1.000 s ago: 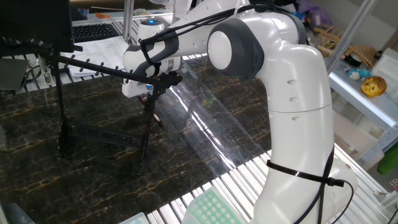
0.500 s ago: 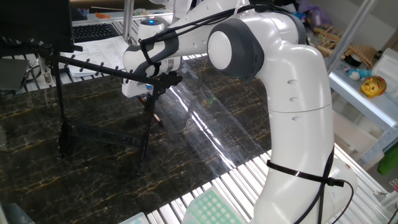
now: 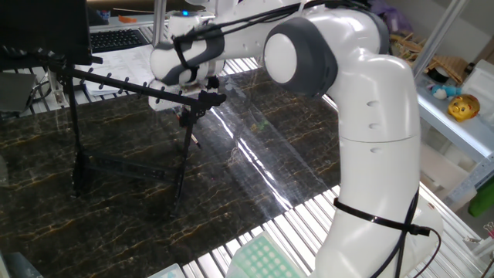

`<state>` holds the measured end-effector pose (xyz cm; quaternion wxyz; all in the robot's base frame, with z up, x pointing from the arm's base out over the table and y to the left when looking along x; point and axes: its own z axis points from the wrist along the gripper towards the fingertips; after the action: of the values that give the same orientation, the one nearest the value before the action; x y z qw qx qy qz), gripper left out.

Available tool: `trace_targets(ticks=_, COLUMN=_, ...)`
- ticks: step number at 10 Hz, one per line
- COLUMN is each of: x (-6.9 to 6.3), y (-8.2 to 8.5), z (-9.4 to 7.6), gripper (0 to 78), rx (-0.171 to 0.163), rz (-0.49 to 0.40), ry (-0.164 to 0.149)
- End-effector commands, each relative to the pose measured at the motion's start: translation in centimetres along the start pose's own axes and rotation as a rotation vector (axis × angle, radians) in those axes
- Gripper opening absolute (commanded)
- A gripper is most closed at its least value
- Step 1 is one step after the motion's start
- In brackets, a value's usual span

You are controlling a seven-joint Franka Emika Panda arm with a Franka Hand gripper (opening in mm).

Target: Place the brush on the pen rack

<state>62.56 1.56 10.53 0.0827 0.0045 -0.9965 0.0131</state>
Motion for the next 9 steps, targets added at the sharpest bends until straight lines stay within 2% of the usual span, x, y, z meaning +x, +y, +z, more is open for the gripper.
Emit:
trace_targets(ticks=1, x=1.0, y=0.9, z=-2.9, gripper=2.0, rx=-0.015, rz=0.106, ry=0.107)
trace_targets(ticks=2, x=1.4, y=1.3, z=-3.7, gripper=2.0, rx=-0.022, rz=0.129, ry=0.156)
trace_targets(ticks=3, x=1.6, y=1.4, z=-4.0, gripper=2.0, rx=-0.031, rz=0.135, ry=0.168)
trace_targets(ticks=4, x=2.6, y=1.8, z=-5.1, gripper=2.0, rx=-0.048, rz=0.152, ry=0.204)
trace_targets(ticks=6, x=3.6, y=2.8, z=-5.9, gripper=2.0, rx=-0.084, rz=0.217, ry=0.219)
trace_targets(ticks=8, x=3.8, y=3.1, z=-5.9, gripper=2.0, rx=-0.088, rz=0.236, ry=0.222)
trace_targets(ticks=9, x=3.7, y=3.0, z=-6.0, gripper=2.0, rx=-0.114, rz=0.257, ry=0.227)
